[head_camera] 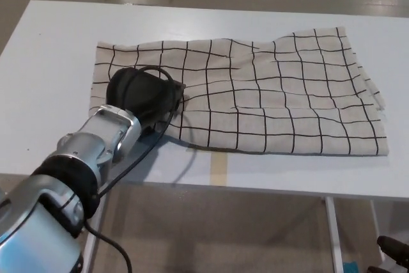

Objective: Use the left hand to fold a white towel with checkered patterns in half.

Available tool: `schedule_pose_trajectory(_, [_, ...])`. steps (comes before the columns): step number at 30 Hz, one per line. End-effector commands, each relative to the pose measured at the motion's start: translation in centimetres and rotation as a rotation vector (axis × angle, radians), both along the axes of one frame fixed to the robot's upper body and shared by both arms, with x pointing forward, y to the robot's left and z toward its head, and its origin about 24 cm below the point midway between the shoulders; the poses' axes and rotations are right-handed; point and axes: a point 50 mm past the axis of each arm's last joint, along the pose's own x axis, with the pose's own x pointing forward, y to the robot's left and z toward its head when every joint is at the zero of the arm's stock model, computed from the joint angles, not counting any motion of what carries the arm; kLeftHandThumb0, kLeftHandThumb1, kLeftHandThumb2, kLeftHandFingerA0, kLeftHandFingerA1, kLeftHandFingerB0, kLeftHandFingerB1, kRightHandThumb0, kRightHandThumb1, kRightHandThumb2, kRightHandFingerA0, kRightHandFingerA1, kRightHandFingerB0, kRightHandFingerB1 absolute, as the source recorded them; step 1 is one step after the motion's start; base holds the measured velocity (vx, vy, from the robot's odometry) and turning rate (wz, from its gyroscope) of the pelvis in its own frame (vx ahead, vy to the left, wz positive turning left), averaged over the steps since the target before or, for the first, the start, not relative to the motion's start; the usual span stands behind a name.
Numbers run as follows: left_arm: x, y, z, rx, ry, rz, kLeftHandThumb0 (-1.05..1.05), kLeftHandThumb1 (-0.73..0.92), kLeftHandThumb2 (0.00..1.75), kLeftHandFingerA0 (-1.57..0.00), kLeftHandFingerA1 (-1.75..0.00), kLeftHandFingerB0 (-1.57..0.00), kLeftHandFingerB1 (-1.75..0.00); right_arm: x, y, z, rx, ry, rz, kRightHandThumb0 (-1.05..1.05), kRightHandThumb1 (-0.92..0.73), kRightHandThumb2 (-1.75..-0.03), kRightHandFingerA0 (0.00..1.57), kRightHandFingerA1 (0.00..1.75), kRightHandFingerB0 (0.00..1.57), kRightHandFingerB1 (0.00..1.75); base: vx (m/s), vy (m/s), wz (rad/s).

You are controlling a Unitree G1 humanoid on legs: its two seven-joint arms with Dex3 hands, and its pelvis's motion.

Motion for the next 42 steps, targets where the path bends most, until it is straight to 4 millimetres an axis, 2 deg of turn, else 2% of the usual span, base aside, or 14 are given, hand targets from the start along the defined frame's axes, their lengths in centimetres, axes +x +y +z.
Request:
schedule_pose_trajectory(1, [-0.2, 1.7, 0.2, 0.048, -0.009, -0.022, -0.17, 0.63, 0.56, -0.73, -1.75, -0.48, -1.75, -0.3, -0.3, -0.1, -0.005, 0.028, 0.004, -0.35, -0.58, -0.57, 0.56, 0.64, 0.66, 0.54, 0.0, 0.0, 0.0])
schedule_pose_trajectory(4, [0.0, 2.1, 0.7, 0.062, -0.016, -0.023, -0.16, 0.64, 0.56, -0.72, -1.75, -0.49, -1.75, -0.2, -0.4, -0.2, -0.004, 0.031, 0.007, -0.36, -0.57, -0.57, 0.56, 0.63, 0.67, 0.54, 0.0, 0.0, 0.0])
schedule_pose_trajectory(8, [1.0, 5.1, 4.1, 0.117, -0.083, 0.021, -0.16, 0.63, 0.57, -0.74, -1.75, -0.54, -1.74, -0.3, -0.5, -0.2, -0.022, 0.039, 0.022, -0.38, -0.57, -0.58, 0.57, 0.61, 0.68, 0.53, 0.0, 0.0, 0.0])
schedule_pose_trajectory(16, [1.4, 7.5, 8.5, 0.103, -0.26, 0.031, -0.23, 0.62, 0.56, -0.78, -1.75, -0.59, -1.72, -0.4, -0.7, -0.1, -0.032, 0.038, 0.015, -0.38, -0.57, -0.58, 0.57, 0.61, 0.69, 0.53, 0.0, 0.0, 0.0])
schedule_pose_trajectory(24, [1.4, 7.4, 9.1, 0.099, -0.298, 0.013, -0.24, 0.62, 0.56, -0.78, -1.75, -0.6, -1.72, -0.4, -0.6, -0.1, -0.027, 0.038, 0.014, -0.38, -0.57, -0.58, 0.57, 0.61, 0.69, 0.54, 0.0, 0.0, 0.0])
schedule_pose_trajectory(25, [1.4, 7.0, 9.8, 0.096, -0.329, -0.01, -0.34, 0.46, 0.79, -1.13, -1.43, -0.92, -1.32, -0.4, -0.6, -0.1, -0.033, 0.043, 0.016, -0.38, -0.57, -0.58, 0.57, 0.61, 0.69, 0.53, 0.0, 0.0, 0.0])
schedule_pose_trajectory(28, [1.7, 1.9, 12.6, 0.048, -0.474, -0.214, -0.4, 0.45, 0.78, -1.13, -1.45, -0.93, -1.34, -0.9, -0.3, -0.3, -0.017, 0.048, -0.003, -0.38, -0.58, -0.57, 0.59, 0.6, 0.7, 0.53, 0.0, 0.0, 0.0])
schedule_pose_trajectory(29, [1.6, 1.0, 12.9, 0.042, -0.484, -0.251, -0.31, 0.63, 0.57, -0.81, -1.75, -0.6, -1.75, -0.8, -0.2, -0.3, -0.02, 0.045, -0.001, -0.38, -0.58, -0.57, 0.59, 0.6, 0.7, 0.53, 0.0, 0.0, 0.08])
schedule_pose_trajectory(32, [1.1, -2.7, 13.3, 0.041, -0.477, -0.369, -0.3, 0.61, 0.56, -0.82, -1.75, -0.61, -1.74, -0.7, -0.1, -0.2, -0.034, 0.037, 0.007, -0.38, -0.58, -0.57, 0.59, 0.6, 0.7, 0.52, 0.0, 0.0, 0.0])
schedule_pose_trajectory(34, [1.0, -3.3, 13.4, 0.042, -0.469, -0.393, -0.3, 0.6, 0.56, -0.82, -1.75, -0.62, -1.73, -0.7, 0.0, -0.2, -0.035, 0.032, 0.009, -0.38, -0.57, -0.58, 0.58, 0.59, 0.71, 0.52, 0.0, 0.0, 0.0])
schedule_pose_trajectory(35, [0.6, -5.1, 13.6, 0.055, -0.462, -0.455, -0.34, 0.38, 0.73, -1.14, -1.45, -0.93, -1.32, -0.6, 0.0, -0.1, -0.041, 0.028, 0.015, -0.38, -0.57, -0.58, 0.59, 0.6, 0.71, 0.52, 0.0, 0.0, 0.0])
schedule_pose_trajectory(40, [-0.6, -8.9, 13.7, 0.092, -0.473, -0.601, -0.32, 0.37, 0.73, -1.15, -1.44, -0.95, -1.31, -0.3, 0.0, 0.1, -0.038, 0.029, 0.014, -0.39, -0.59, -0.58, 0.62, 0.61, 0.7, 0.5, 0.0, 0.0, 0.0])
schedule_pose_trajectory(41, [-1.0, -9.8, 13.7, 0.109, -0.471, -0.64, -0.25, 0.54, 0.56, -0.81, -1.75, -1.03, -0.99, -0.2, 0.1, 0.1, -0.029, 0.027, 0.011, -0.39, -0.58, -0.58, 0.62, 0.61, 0.7, 0.5, 0.0, 0.0, 0.0])
schedule_pose_trajectory(42, [-1.2, -10.3, 13.7, 0.114, -0.469, -0.662, -0.25, 0.54, 0.56, -0.81, -1.75, -1.03, -0.99, -0.1, 0.1, 0.1, -0.02, 0.025, 0.01, -0.39, -0.58, -0.58, 0.62, 0.61, 0.7, 0.5, 0.0, 0.0, 0.0])
